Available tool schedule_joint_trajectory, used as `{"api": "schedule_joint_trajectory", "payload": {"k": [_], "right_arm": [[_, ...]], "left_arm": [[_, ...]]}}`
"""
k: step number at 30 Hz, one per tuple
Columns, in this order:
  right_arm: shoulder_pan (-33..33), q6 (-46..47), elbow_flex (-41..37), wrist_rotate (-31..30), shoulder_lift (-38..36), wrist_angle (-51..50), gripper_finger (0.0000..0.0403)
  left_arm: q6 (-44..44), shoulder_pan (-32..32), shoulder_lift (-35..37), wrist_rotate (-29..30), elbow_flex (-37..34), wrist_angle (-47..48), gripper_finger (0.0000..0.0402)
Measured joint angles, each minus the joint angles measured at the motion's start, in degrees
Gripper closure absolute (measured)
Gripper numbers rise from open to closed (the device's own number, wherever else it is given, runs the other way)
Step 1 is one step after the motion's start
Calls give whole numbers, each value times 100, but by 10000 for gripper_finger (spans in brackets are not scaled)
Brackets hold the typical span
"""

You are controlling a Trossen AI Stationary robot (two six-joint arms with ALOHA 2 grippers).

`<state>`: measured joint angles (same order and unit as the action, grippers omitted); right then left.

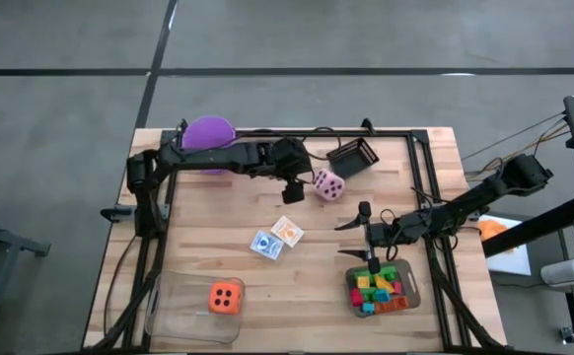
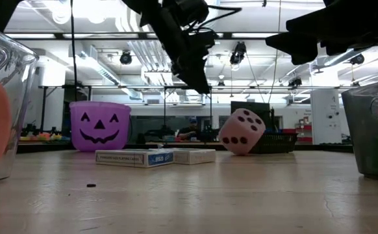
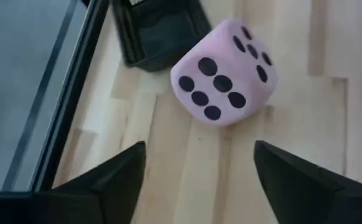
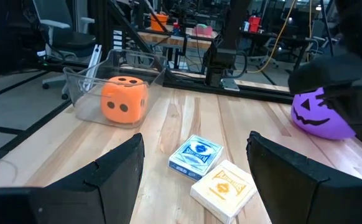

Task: Pick & Place Toys
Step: Put the pink dice into the transparent bin

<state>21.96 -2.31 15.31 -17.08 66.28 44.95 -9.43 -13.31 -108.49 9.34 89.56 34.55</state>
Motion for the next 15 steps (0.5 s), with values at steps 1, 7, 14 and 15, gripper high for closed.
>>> {"api": "schedule_joint_trajectory", "payload": {"k": [1,7,14,15], "right_arm": [[0,3,0,0,0,1,126],[-4,7,0,0,0,0,126],[-7,63,2,-335,-2,-33,126],[-7,66,2,-403,-3,-33,126]], "left_arm": [[4,5,-3,-3,0,-57,96],[24,3,-13,2,-186,-838,80],[57,23,-236,-16,-192,-972,80],[86,21,-236,-17,-192,-961,80]]}}
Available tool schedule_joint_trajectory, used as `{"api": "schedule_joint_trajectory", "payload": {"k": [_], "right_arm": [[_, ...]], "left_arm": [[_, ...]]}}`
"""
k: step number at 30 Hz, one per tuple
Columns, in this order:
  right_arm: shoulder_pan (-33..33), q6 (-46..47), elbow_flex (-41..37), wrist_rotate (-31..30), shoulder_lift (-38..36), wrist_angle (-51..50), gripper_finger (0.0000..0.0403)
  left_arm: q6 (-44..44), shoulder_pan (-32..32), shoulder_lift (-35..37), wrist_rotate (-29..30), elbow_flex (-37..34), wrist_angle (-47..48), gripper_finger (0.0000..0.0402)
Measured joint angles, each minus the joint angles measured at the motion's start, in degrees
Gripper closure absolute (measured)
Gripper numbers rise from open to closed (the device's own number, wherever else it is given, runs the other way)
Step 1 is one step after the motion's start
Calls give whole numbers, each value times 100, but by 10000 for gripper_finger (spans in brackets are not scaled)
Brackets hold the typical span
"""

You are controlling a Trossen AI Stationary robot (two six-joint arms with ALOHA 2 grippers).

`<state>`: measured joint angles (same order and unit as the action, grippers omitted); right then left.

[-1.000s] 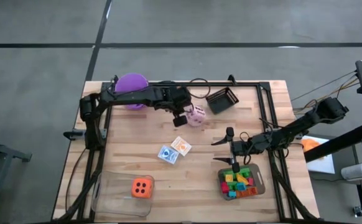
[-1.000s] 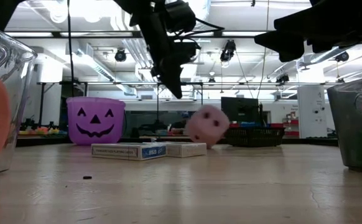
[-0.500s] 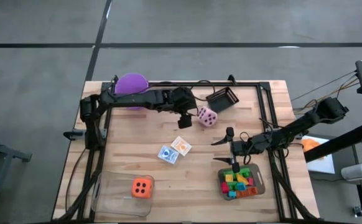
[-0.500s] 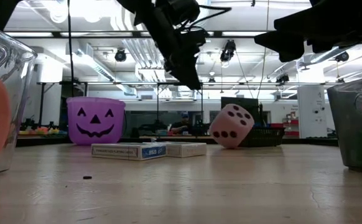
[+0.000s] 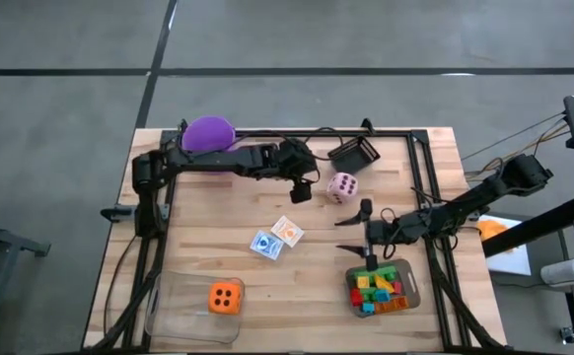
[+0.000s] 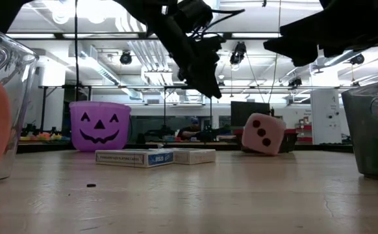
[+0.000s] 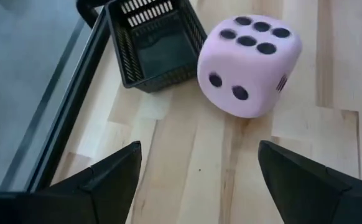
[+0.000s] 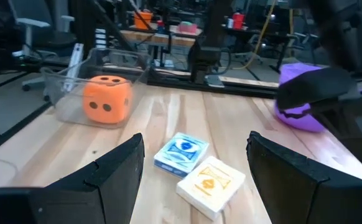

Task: Pick & Place Toys
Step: Put the pink dice into the transparent bin

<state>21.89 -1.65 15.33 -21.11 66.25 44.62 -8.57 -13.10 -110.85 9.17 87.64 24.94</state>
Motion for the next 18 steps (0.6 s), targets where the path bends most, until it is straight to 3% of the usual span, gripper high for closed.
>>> {"api": "schedule_joint_trajectory", "payload": {"k": [6,10,18], "right_arm": [[-4,306,7,-931,-3,-258,126],[-70,479,7,-959,-3,-944,126],[-427,507,394,-1232,6,-2566,126]], "left_arm": [[131,5,2,-3,4,-23,80],[153,64,79,-26,4,198,80],[-131,562,380,-1011,-110,-324,80]]}}
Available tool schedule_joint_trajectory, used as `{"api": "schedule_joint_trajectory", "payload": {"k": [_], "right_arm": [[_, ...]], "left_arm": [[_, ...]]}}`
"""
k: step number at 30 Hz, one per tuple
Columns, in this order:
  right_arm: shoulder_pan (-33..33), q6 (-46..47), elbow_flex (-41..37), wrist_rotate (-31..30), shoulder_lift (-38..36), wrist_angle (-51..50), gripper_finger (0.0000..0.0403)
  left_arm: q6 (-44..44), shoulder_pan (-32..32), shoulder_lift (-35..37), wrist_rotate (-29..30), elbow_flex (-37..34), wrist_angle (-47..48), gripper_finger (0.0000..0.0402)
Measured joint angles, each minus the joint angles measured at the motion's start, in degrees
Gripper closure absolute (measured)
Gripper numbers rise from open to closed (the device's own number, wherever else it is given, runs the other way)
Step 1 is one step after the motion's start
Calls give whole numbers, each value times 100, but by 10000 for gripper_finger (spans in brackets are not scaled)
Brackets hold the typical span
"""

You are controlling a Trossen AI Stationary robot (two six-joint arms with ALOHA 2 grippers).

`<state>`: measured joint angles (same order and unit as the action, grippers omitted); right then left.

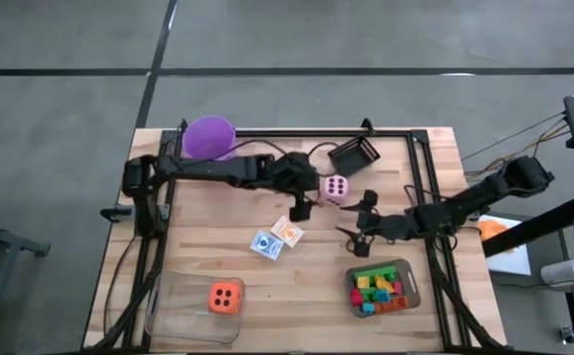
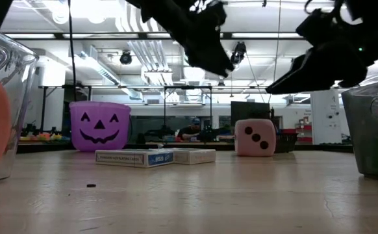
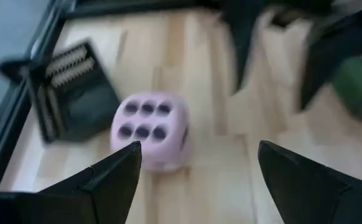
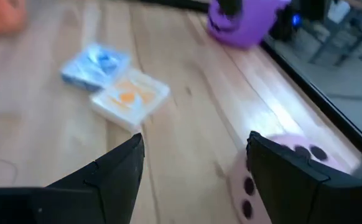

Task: Pick & Place Toys
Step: Put the pink dice into the transparent bin

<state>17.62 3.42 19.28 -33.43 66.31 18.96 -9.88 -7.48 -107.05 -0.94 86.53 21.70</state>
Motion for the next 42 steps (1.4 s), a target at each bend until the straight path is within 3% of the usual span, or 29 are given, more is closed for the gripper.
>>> {"api": "schedule_joint_trajectory", "payload": {"k": [5,10,15,20,25,29,33,39,42], "right_arm": [[-393,30,781,-3,245,-1650,126],[-835,-177,1518,1,711,-2913,126],[-1232,-581,1906,19,1290,-3213,126],[-1692,-884,2208,115,1947,-3293,126],[-2071,-863,2643,135,2500,-3498,126],[-2120,-698,2974,122,2858,-3943,128],[-2109,-561,3263,74,3113,-4399,172],[-2111,-508,3371,117,3178,-4562,319],[-2111,-507,3358,173,3087,-4579,335]], "left_arm": [[-196,278,506,-10,-852,-1003,80],[-8,277,1567,33,-2401,-2339,80],[175,273,2940,385,-4039,-3354,80],[440,263,4228,527,-5211,-3857,80],[545,266,5086,563,-5897,-4109,80],[546,267,5366,591,-6139,-4240,80],[545,266,5374,607,-6187,-4293,80],[545,267,5332,606,-6176,-4289,80],[545,266,5334,604,-6176,-4291,80]]}}
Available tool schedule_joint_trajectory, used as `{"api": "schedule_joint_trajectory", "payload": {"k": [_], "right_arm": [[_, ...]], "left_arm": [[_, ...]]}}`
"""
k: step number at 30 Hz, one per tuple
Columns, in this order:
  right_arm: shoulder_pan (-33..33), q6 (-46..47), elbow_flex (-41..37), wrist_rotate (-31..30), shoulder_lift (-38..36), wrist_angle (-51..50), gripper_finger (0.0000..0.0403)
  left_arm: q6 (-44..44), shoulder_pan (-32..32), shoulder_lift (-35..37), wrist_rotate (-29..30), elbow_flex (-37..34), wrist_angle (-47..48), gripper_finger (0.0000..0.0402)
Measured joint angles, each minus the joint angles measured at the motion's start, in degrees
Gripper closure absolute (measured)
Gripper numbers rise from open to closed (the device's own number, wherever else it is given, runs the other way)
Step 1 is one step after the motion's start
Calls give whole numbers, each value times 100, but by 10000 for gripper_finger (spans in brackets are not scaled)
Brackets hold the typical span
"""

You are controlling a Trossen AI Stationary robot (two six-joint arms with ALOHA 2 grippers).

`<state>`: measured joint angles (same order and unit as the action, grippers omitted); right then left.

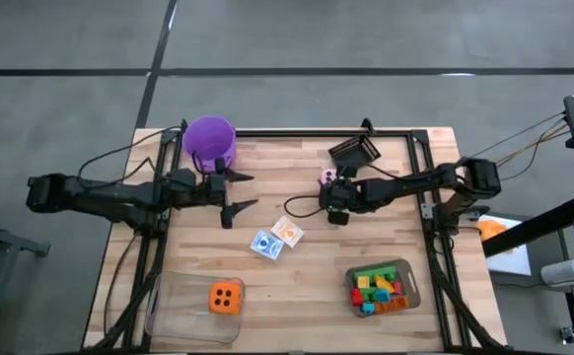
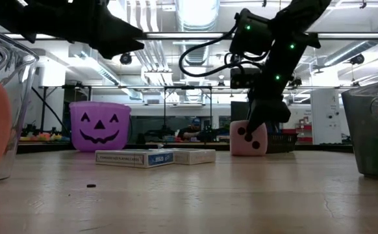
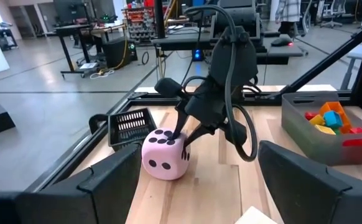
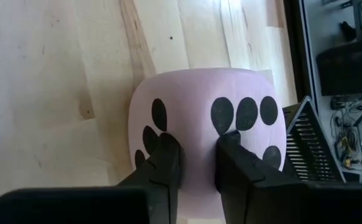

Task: Pick & Place Toys
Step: Put the pink dice into the transparent bin

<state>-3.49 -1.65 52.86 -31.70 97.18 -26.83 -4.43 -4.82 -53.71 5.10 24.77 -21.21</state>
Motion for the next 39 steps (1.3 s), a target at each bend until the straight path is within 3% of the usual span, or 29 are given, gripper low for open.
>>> {"api": "schedule_joint_trajectory", "payload": {"k": [18,25,31,39], "right_arm": [[531,225,-65,811,-1213,162,361],[759,230,-87,1498,-1595,1008,363],[831,135,-302,1993,-1591,2372,364],[828,-61,-594,2047,-1591,3950,365]], "left_arm": [[2,11,0,-15,0,189,80],[2,13,-2,-16,-4,302,80],[11,15,-2,-144,-4,647,80],[15,41,-4,-717,-85,937,80]]}}
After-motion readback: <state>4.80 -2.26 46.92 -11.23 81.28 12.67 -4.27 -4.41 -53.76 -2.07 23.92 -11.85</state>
